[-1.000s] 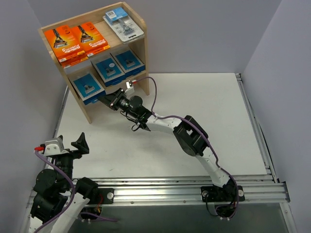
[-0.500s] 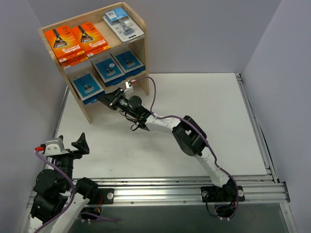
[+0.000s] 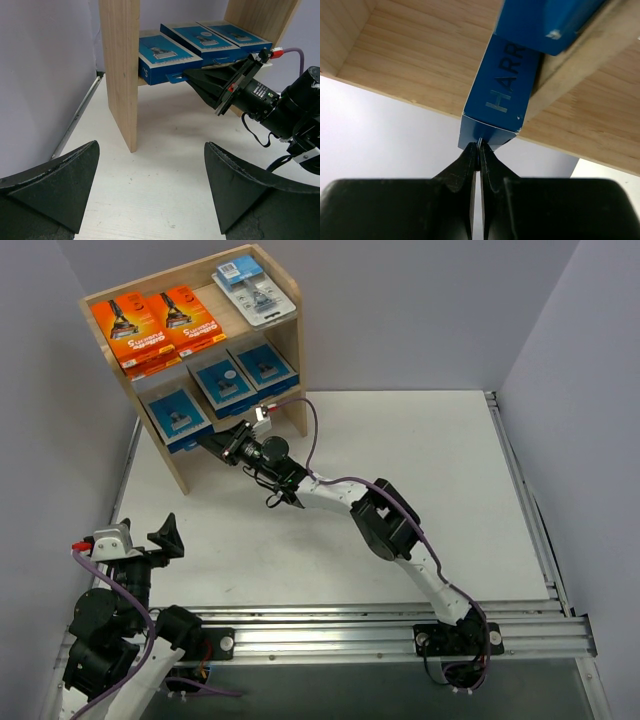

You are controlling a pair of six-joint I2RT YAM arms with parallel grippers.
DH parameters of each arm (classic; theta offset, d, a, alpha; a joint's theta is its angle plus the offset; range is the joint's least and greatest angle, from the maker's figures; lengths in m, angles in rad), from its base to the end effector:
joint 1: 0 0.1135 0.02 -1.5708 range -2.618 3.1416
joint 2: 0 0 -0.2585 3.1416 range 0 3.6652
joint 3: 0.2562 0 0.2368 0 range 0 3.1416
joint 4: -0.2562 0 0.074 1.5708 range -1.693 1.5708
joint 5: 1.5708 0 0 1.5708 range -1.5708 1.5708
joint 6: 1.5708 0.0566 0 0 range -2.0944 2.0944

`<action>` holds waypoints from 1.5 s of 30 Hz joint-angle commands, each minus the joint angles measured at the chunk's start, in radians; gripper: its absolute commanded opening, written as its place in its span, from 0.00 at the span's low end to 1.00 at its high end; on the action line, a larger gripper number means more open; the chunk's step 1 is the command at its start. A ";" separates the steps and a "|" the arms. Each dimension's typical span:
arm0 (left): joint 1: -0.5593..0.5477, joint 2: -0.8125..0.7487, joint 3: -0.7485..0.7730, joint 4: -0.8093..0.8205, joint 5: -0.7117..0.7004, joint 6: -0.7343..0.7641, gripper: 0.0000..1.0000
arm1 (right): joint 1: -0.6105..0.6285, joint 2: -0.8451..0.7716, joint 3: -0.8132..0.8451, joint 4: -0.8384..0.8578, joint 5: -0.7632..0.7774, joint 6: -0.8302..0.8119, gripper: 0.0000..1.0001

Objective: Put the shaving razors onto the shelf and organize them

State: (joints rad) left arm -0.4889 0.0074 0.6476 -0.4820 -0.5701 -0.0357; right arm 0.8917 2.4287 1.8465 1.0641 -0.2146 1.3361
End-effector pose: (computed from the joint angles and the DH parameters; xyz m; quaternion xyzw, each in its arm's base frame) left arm 0.0404 0.0131 0.3195 -0.0685 0.6550 -0.0130 0.7524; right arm 0.3389 0.4390 0.2667 0.0241 0.5225 0.7877 0.3254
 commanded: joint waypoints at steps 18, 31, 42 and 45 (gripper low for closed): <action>0.007 -0.076 0.001 0.036 0.013 0.019 0.95 | 0.015 0.018 0.043 0.083 0.139 -0.020 0.00; 0.007 -0.078 0.001 0.037 0.016 0.019 0.95 | 0.021 0.058 0.100 0.054 0.185 -0.035 0.00; 0.009 -0.081 0.001 0.037 0.016 0.019 0.95 | 0.020 0.095 0.158 0.025 0.190 -0.031 0.00; 0.007 -0.081 0.001 0.037 0.018 0.019 0.95 | 0.019 0.099 0.161 0.022 0.192 -0.029 0.00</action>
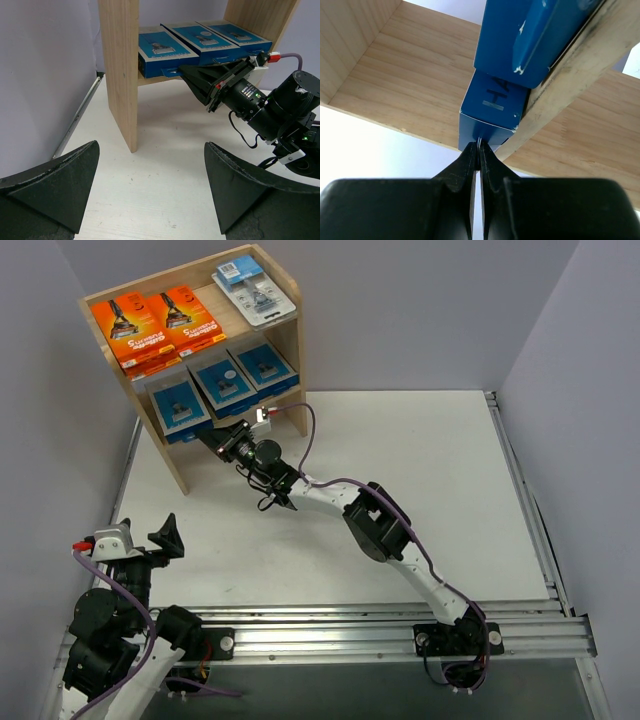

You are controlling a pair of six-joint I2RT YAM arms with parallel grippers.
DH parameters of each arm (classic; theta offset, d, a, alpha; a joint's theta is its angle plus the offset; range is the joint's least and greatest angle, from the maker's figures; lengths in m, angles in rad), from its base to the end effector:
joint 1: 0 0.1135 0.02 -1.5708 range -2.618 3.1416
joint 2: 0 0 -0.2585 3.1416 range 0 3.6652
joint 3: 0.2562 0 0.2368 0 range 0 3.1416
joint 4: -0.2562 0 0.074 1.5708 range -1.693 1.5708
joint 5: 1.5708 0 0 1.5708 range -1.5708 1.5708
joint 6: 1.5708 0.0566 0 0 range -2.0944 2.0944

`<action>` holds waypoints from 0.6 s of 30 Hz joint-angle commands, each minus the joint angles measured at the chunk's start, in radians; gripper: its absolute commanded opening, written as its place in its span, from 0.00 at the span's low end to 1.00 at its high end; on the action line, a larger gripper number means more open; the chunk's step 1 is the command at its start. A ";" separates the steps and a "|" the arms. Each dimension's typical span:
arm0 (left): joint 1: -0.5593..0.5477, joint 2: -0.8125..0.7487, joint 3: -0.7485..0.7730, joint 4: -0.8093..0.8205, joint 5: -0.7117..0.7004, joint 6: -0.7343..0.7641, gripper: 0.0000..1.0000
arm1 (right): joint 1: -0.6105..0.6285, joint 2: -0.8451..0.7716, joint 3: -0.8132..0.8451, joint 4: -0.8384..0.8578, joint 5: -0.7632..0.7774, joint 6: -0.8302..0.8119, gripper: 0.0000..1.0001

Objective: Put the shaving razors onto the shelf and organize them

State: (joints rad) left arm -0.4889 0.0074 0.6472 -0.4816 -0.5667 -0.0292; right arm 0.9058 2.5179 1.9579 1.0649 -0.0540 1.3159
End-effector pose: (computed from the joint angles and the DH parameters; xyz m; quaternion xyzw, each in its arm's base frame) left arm 0.0405 0.0129 0.3195 -0.0651 0.6552 -0.0117 0.7525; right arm 0.3493 0.4504 0.2568 0.0806 0.5020 0.7776 0.3699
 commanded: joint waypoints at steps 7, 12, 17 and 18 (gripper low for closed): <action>0.007 -0.081 0.002 0.037 0.014 0.012 0.95 | -0.004 0.016 0.059 0.020 0.026 -0.004 0.00; 0.007 -0.081 0.002 0.037 0.013 0.012 0.95 | -0.008 0.022 0.064 0.017 0.026 -0.003 0.00; 0.007 -0.081 0.002 0.037 0.013 0.012 0.95 | -0.013 0.027 0.065 0.018 0.026 0.005 0.00; 0.007 -0.081 0.002 0.037 0.014 0.012 0.95 | -0.013 0.028 0.065 0.018 0.026 0.003 0.00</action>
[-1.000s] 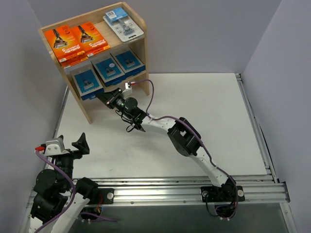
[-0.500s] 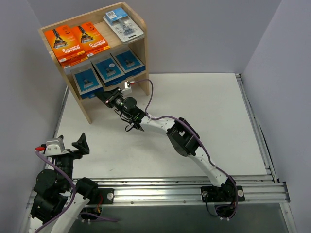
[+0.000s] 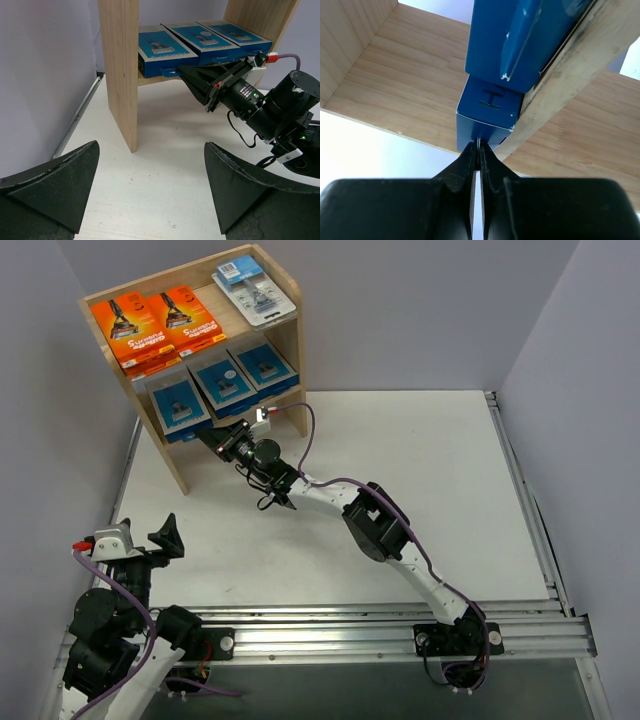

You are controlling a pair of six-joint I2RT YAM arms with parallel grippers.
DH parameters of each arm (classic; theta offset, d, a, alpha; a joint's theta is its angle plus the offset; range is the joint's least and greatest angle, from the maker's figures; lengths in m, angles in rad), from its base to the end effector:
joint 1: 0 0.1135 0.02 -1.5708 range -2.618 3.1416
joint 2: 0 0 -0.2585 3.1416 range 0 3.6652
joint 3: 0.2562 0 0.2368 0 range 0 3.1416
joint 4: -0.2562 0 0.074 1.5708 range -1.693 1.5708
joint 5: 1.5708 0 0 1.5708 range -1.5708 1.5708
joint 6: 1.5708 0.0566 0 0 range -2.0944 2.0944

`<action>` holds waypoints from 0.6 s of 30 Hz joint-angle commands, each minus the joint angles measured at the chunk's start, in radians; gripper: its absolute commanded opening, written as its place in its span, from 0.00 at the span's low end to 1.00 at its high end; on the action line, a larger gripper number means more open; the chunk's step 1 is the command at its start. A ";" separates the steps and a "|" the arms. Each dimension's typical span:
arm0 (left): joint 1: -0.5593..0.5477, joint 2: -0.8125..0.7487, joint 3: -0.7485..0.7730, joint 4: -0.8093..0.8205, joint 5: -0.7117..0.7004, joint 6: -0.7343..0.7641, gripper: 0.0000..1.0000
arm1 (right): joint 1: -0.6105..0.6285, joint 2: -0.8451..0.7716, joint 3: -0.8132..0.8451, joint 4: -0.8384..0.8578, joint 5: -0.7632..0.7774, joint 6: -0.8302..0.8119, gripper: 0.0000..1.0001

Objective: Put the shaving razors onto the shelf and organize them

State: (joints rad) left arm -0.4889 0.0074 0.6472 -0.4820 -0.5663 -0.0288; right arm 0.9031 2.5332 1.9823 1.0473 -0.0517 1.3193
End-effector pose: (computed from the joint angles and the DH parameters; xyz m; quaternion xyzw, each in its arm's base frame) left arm 0.0405 0.0129 0.3194 -0.0648 0.6554 -0.0116 0.7524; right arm 0.3528 0.4521 0.2546 0.0840 0.5051 0.7756 0.3691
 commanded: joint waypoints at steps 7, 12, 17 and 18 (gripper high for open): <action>0.007 -0.081 0.002 0.036 0.016 0.012 0.95 | -0.017 0.016 0.049 0.039 0.024 0.006 0.00; 0.007 -0.081 0.002 0.037 0.014 0.012 0.95 | -0.021 0.013 0.049 0.040 0.026 0.006 0.00; 0.007 -0.081 0.002 0.037 0.014 0.012 0.95 | -0.030 0.012 0.049 0.042 0.026 0.008 0.00; 0.007 -0.081 0.002 0.037 0.014 0.012 0.95 | -0.030 0.010 0.049 0.043 0.026 0.008 0.00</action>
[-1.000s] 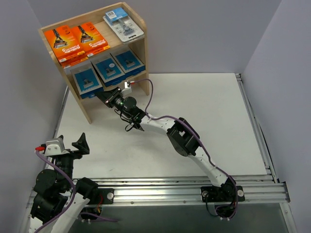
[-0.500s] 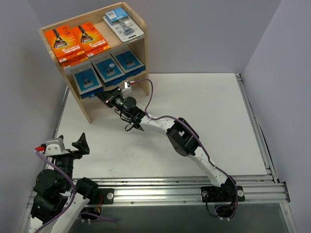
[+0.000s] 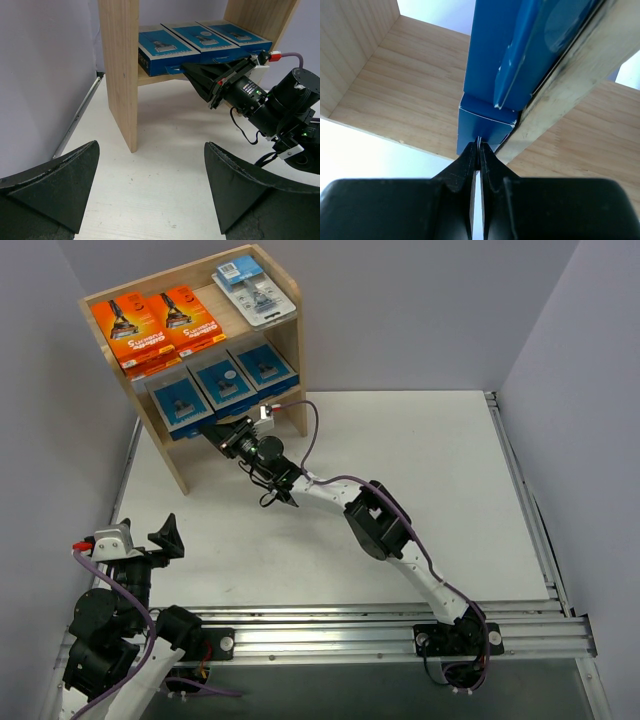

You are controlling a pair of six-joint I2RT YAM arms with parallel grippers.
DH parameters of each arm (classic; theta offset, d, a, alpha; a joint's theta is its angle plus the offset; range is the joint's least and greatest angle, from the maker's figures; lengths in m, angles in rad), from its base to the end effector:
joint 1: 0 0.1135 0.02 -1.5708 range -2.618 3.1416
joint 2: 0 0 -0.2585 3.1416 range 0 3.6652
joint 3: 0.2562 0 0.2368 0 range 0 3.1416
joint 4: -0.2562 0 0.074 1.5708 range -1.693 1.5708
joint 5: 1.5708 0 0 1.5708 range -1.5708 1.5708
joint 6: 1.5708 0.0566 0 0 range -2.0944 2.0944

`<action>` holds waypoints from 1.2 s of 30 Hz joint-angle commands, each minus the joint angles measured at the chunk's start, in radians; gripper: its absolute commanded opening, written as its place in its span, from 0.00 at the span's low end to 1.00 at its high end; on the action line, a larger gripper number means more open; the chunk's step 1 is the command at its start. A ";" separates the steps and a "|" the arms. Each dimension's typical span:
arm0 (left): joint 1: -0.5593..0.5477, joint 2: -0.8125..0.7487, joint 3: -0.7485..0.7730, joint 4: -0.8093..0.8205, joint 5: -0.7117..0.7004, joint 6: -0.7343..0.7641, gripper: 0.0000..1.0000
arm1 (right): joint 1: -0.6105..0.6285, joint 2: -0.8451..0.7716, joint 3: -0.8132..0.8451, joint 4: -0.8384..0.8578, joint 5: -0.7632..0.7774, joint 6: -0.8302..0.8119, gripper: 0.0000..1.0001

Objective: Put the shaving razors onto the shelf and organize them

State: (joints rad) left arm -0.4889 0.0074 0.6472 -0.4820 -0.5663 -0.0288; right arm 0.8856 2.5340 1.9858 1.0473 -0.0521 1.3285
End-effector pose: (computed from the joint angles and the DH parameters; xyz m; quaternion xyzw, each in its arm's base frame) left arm 0.0405 0.0129 0.3194 -0.0648 0.6554 -0.0116 0.7524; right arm 0.3607 0.4460 0.2554 0.0903 0.5029 0.7747 0.3726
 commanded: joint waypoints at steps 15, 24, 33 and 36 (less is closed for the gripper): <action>0.007 -0.081 0.000 0.037 0.016 0.010 0.95 | -0.016 0.017 0.059 0.040 0.034 0.000 0.00; 0.007 -0.081 0.000 0.037 0.017 0.010 0.95 | -0.007 0.025 0.061 0.043 0.081 -0.012 0.00; 0.007 -0.081 0.000 0.037 0.017 0.012 0.95 | 0.003 0.022 0.050 0.045 0.116 -0.045 0.00; 0.007 -0.081 -0.001 0.039 0.016 0.010 0.95 | 0.004 0.023 0.047 0.051 0.129 -0.051 0.00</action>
State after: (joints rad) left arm -0.4889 0.0074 0.6472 -0.4816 -0.5629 -0.0288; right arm 0.8894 2.5492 2.0010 1.0561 0.0082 1.3083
